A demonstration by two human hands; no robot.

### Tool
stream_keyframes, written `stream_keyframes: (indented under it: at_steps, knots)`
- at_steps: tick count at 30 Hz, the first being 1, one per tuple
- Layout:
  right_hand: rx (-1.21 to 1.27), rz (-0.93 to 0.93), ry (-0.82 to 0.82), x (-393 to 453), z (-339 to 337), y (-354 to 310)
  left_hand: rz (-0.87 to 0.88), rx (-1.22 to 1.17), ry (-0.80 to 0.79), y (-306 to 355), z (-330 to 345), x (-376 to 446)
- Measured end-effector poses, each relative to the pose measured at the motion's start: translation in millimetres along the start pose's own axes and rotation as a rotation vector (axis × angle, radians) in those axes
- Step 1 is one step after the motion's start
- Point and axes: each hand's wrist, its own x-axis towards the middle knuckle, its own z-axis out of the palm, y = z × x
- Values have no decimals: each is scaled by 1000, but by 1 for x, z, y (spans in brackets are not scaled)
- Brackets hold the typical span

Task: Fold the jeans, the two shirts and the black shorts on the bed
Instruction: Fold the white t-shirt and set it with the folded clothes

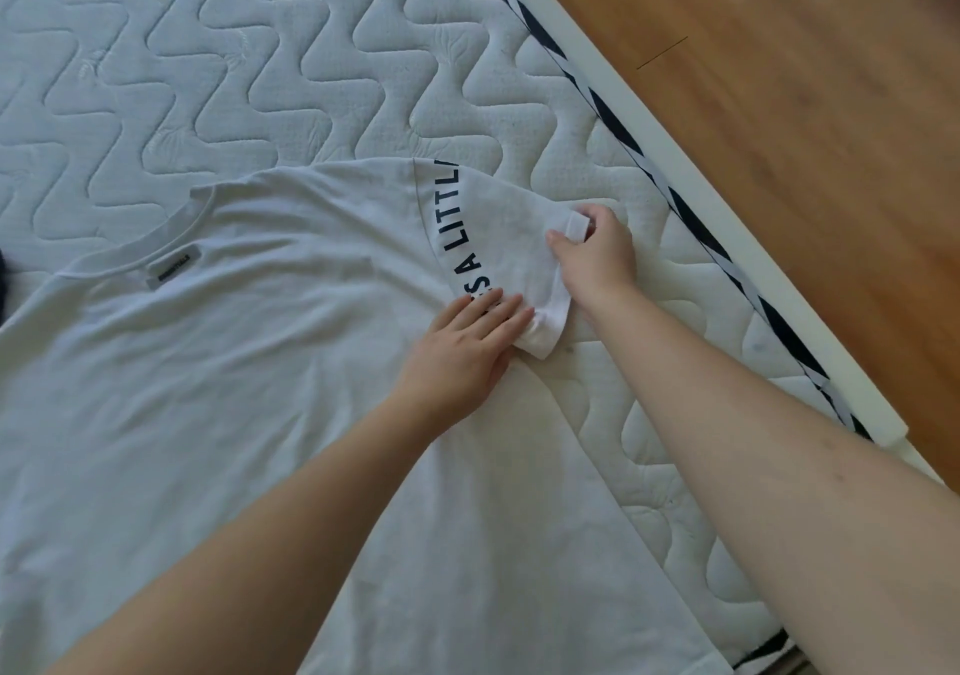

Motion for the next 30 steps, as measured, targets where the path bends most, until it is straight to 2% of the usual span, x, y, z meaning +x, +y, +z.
stream_keyframes:
  at_steps: [3, 7, 10, 13, 15, 20, 24, 30]
  knots:
    - [-154, -46, -14, 12, 0, -5, 33, -52, -139, -10, 2, -4]
    - [-142, -131, 60, 21, -3, -9, 135, -48, -189, -26, 4, 2]
    - [-179, -144, 41, 24, -1, -5, 128, -5, -132, -25, 10, 10]
    - [-233, -181, 32, 24, 4, -2, 39, 8, 27, -12, 24, 5]
    - [-268, -205, 5, 24, 8, 1, 9, -1, 76, -9, 28, 3]
    - [-214, -212, -12, 19, 5, -3, 8, 29, -107, -12, 22, 7]
    - [-108, -228, -73, 2, 4, -15, -12, -2, -162, -15, 25, 9]
    - [-240, -259, -222, -23, -1, -33, -52, -97, -271, -10, 10, 17]
